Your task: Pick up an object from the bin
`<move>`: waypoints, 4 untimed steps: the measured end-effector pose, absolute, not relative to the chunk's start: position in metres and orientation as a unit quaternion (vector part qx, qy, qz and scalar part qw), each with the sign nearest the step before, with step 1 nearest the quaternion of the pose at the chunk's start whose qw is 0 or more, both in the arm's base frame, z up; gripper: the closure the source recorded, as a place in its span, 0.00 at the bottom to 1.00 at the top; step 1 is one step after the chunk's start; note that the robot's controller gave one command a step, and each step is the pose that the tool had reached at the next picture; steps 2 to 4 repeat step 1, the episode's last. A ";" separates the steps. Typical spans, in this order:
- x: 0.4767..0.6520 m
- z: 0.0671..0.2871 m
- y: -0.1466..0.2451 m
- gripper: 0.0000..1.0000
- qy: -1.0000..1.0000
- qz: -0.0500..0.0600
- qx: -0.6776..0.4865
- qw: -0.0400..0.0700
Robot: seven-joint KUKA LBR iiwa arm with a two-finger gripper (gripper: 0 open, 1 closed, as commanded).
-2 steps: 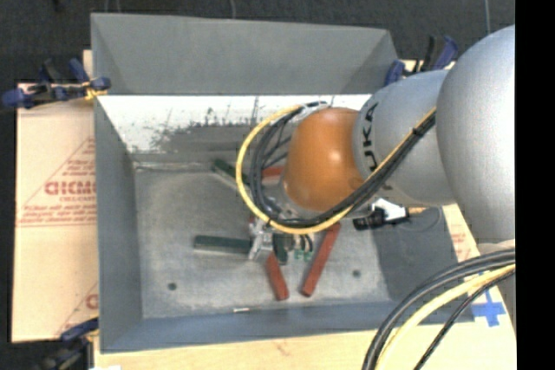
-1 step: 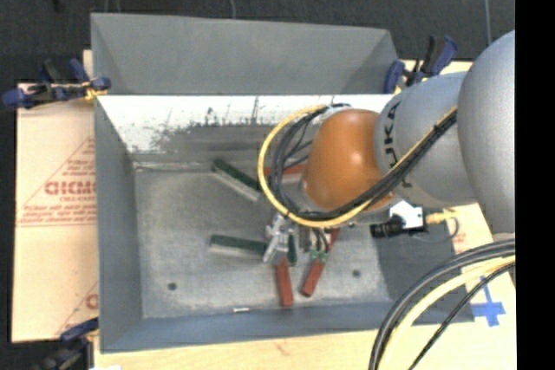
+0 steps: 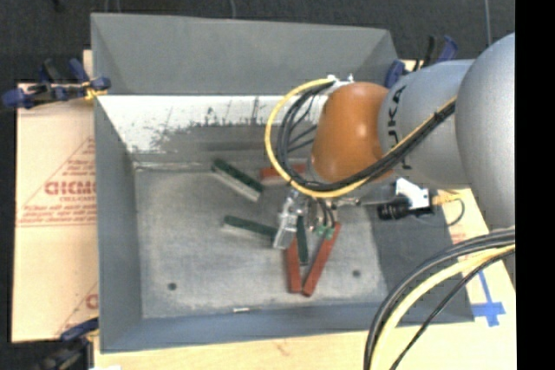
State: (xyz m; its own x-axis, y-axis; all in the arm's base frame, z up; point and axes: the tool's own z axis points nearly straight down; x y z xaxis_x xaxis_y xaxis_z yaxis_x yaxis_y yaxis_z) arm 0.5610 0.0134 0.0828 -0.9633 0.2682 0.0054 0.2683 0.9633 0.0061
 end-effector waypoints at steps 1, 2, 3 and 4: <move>0.537 0.278 -0.034 1.00 -0.990 0.000 -0.141 0.000; 0.537 0.278 -0.034 1.00 -0.990 0.000 -0.141 0.000; 0.537 0.278 -0.034 1.00 -0.990 0.000 -0.141 0.000; 0.537 0.278 -0.034 1.00 -0.990 0.000 -0.141 0.000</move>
Offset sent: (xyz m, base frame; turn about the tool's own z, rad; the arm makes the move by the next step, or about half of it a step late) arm 0.0000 0.0000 0.0000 0.0000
